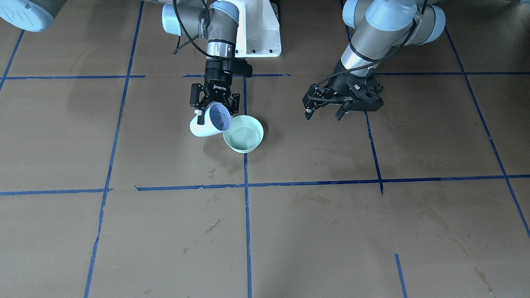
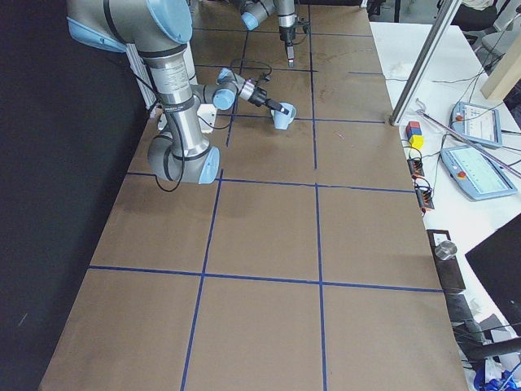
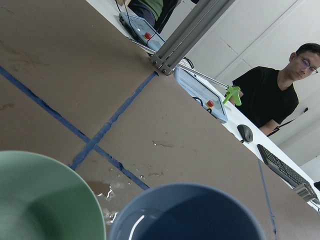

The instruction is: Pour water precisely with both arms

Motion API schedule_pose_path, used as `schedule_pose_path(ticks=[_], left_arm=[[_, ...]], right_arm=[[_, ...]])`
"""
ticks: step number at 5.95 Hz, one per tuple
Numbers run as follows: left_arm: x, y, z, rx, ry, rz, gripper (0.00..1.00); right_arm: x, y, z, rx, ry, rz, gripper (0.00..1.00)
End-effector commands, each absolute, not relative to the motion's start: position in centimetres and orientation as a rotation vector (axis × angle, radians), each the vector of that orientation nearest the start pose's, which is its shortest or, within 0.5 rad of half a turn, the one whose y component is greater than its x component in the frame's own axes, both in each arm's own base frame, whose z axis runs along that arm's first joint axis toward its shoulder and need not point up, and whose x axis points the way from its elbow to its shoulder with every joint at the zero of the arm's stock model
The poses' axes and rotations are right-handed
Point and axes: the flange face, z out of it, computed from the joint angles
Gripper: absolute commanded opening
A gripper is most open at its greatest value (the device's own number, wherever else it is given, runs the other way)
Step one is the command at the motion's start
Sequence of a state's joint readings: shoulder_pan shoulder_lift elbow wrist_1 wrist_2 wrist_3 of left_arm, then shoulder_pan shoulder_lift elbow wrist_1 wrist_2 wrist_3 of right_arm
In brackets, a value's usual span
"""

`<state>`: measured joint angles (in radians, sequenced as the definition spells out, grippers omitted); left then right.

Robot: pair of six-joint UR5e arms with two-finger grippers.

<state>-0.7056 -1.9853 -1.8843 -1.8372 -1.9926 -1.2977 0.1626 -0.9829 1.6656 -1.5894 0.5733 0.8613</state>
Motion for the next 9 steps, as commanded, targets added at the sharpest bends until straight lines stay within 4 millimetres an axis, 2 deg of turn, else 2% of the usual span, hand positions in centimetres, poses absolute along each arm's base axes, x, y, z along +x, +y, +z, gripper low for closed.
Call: schedule_pose_path(ticks=[1,9], left_arm=[[39.3,-45.52,25.64,0.117,1.045,-0.182,0.96],[39.3,-45.51,25.62,0.118,1.046,-0.182,0.96]], right_arm=[[-60.9,-32.0,25.06,1.12,-0.071,-0.237,0.0],[-60.76,-32.39,25.01,1.121,0.093,-0.418,0.0]])
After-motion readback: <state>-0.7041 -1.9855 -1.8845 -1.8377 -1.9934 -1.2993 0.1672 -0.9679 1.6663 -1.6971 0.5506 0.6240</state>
